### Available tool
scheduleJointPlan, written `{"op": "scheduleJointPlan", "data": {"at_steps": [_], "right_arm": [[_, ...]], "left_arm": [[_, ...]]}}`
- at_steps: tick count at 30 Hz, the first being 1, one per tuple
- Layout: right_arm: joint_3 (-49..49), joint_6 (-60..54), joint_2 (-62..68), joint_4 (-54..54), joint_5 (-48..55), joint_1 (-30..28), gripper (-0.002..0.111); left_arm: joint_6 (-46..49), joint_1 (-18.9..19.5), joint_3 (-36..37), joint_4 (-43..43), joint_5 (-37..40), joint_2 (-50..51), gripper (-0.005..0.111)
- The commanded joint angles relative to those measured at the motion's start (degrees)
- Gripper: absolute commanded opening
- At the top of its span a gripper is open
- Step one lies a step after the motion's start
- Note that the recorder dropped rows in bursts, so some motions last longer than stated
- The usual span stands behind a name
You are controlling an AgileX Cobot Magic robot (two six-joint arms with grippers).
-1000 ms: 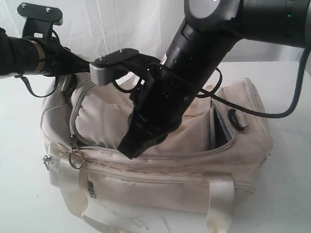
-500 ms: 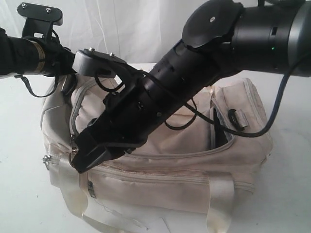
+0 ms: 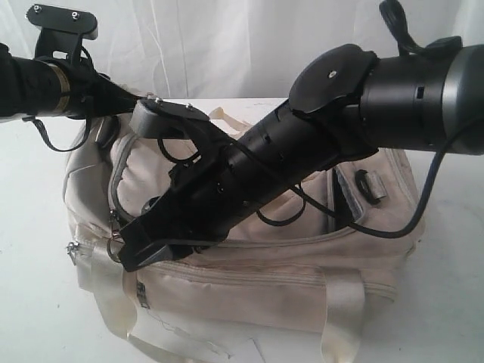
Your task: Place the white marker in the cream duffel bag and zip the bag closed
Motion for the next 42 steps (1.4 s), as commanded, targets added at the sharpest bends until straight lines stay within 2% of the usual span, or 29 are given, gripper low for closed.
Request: {"op": "scheduleJointPlan", "data": {"at_steps": [1, 9, 28, 35, 42], "right_arm": [[0.3, -1.6, 0.7, 0.9, -2.2, 0.0, 0.027], [0.3, -5.4, 3.8, 4.4, -2.5, 0.0, 0.028], [0.3, -5.8, 5.2, 5.4, -6.9, -0.1, 0.028], [0.2, -11.9, 6.5, 13.0, -7.5, -0.1, 0.028], [0.2, -12.0, 8.4, 13.6, -5.7, -0.1, 0.027]], "left_arm": [[0.2, 0.3, -0.3, 0.8, 1.0, -0.2, 0.0], [0.2, 0.3, -0.3, 0.8, 1.0, -0.2, 0.0], [0.2, 0.3, -0.3, 0.8, 0.8, -0.2, 0.0], [0.2, 0.3, -0.3, 0.8, 0.8, -0.2, 0.0], [0.2, 0.3, -0.3, 0.8, 0.8, -0.2, 0.0]]}}
